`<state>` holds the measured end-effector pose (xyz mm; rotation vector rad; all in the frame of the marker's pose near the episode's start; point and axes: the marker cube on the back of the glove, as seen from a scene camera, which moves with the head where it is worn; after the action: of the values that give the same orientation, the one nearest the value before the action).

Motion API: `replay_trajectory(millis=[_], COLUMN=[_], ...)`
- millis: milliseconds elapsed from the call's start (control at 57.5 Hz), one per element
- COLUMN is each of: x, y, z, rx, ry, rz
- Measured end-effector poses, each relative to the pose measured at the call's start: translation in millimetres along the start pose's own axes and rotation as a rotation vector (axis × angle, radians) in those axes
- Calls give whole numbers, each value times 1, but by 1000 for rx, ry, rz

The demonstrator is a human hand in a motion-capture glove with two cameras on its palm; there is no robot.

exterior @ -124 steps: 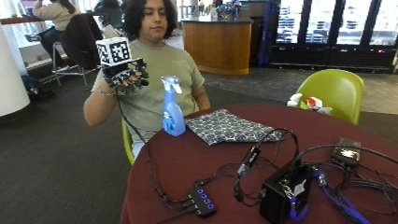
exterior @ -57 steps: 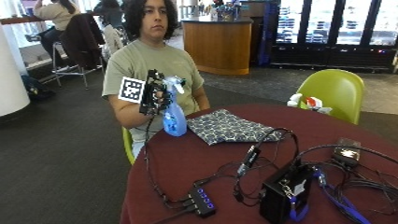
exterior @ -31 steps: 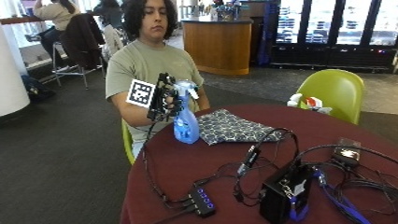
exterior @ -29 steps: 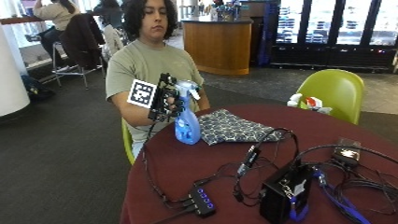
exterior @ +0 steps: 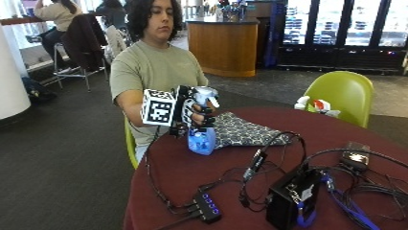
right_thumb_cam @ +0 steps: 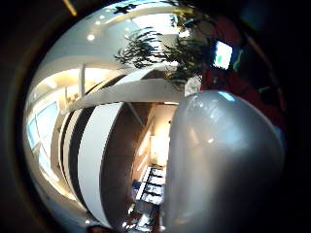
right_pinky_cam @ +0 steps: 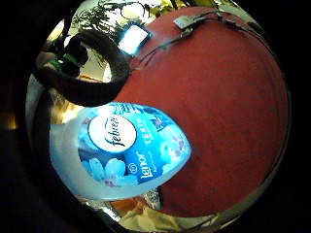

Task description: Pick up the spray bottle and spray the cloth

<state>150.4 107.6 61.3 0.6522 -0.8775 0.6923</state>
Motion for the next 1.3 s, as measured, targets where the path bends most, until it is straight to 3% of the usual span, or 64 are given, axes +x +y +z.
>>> replay_trajectory(millis=[139,487,626,974,1166,1305], x=[-2,-26,-69,-154,-127,-75], y=[-3,-4,18,73,81,90], z=[2,-24,-50,-35,20,64], rx=[-131,31,-68,-369,-587,-656], ry=[15,50,145,808,1136,1340], rz=[36,-64,-264,-320,-203,-128])
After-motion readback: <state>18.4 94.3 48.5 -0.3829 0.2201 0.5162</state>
